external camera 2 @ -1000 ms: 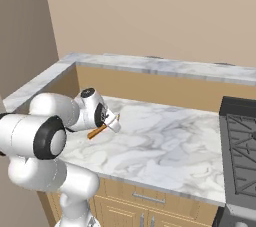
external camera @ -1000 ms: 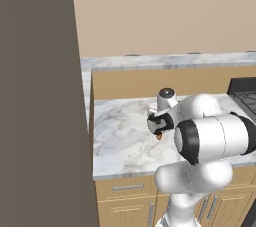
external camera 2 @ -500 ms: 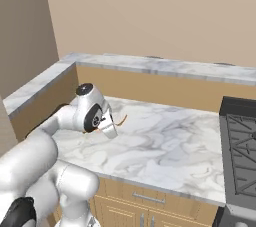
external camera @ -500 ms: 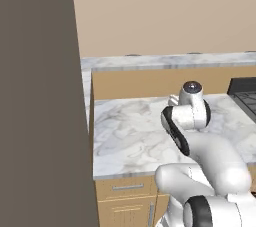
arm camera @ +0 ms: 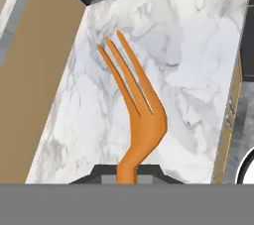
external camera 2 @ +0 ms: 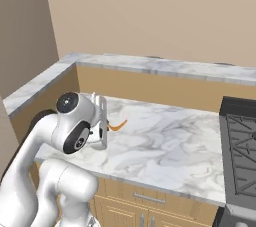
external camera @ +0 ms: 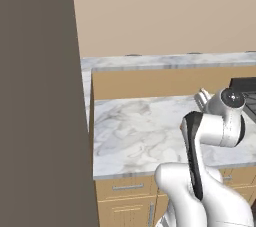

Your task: Organize the utensils by type. Pick up the wooden spoons from the counter and place them in the open cabinet. Then pick up the metallic utensils from the counter and place them in the open drawer.

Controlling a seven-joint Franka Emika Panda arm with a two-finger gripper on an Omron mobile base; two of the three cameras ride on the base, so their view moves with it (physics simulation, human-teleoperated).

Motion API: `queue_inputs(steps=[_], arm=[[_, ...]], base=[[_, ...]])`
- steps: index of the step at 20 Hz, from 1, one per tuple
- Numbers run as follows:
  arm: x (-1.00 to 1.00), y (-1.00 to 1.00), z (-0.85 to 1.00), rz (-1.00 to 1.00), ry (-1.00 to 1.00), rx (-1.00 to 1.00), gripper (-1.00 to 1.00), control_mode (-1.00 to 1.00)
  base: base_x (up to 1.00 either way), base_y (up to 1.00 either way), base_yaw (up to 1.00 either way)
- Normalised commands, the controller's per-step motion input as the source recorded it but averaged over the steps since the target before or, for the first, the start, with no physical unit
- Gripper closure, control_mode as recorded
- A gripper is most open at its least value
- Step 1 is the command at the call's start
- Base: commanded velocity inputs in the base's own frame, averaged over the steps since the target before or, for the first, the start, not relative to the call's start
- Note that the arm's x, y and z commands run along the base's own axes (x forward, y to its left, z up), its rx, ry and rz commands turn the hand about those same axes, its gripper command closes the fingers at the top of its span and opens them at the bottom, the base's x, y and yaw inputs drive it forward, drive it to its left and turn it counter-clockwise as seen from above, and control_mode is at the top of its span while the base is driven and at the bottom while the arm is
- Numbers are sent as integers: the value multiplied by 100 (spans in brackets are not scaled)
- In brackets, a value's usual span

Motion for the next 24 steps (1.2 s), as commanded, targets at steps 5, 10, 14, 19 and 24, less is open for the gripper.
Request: queue_inputs(steps=[5,10,14,19,24], arm=[[-39,35,21,-7,-21,0,100,-100],[-11,25,5,-1,-14,0,100,-100],[-11,8,0,-1,-18,0,100,-100],[0,0,0,0,0,0,100,100],[0,0,0,0,0,0,100,100]], base=[[0,0,0],[0,0,0],[0,0,0],[-35,-5,0],[-64,-33,0]])
